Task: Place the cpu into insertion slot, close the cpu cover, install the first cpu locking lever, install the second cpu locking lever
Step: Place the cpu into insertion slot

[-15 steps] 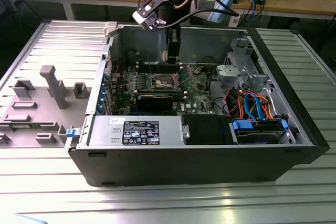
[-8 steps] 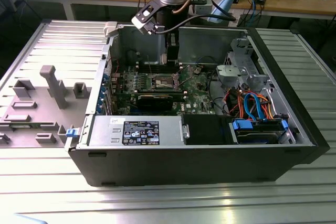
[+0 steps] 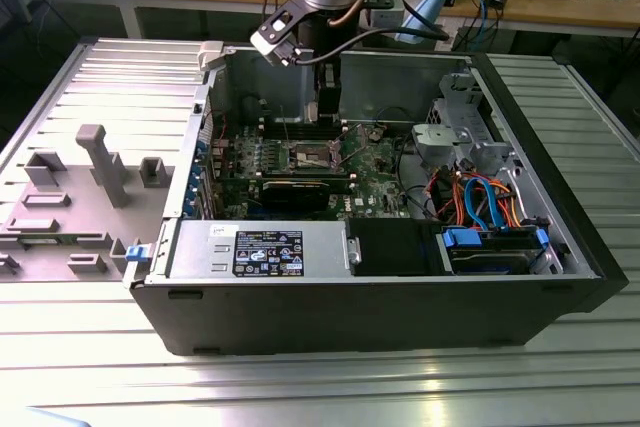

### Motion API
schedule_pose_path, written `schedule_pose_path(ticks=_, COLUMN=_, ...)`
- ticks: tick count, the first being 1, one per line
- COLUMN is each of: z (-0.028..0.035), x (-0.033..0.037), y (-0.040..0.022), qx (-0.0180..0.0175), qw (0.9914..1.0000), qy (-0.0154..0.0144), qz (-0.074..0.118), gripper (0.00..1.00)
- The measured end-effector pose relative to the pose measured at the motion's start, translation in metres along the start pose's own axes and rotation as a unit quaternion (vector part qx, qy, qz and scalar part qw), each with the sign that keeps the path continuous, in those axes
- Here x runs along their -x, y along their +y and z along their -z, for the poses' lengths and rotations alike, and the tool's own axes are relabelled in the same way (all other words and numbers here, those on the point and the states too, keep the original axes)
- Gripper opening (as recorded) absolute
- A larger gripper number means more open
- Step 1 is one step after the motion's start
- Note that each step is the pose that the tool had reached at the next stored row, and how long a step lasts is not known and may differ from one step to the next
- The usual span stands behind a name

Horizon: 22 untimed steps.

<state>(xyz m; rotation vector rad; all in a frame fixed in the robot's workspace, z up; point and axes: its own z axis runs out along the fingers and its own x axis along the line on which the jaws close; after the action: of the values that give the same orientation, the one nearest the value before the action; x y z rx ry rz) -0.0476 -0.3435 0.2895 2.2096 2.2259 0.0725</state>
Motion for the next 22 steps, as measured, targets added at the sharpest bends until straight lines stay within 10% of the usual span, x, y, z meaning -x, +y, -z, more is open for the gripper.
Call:
schedule_pose_path(ticks=11, z=-0.0193, x=0.0006, y=-0.0011, qx=0.001, qw=1.0, qy=-0.0001, qz=0.0, gripper=0.55)
schedule_pose_path(ticks=22, z=-0.0234, x=0.0007, y=-0.0031, qx=0.001, qw=1.0, qy=-0.0001, qz=0.0, gripper=0.55)
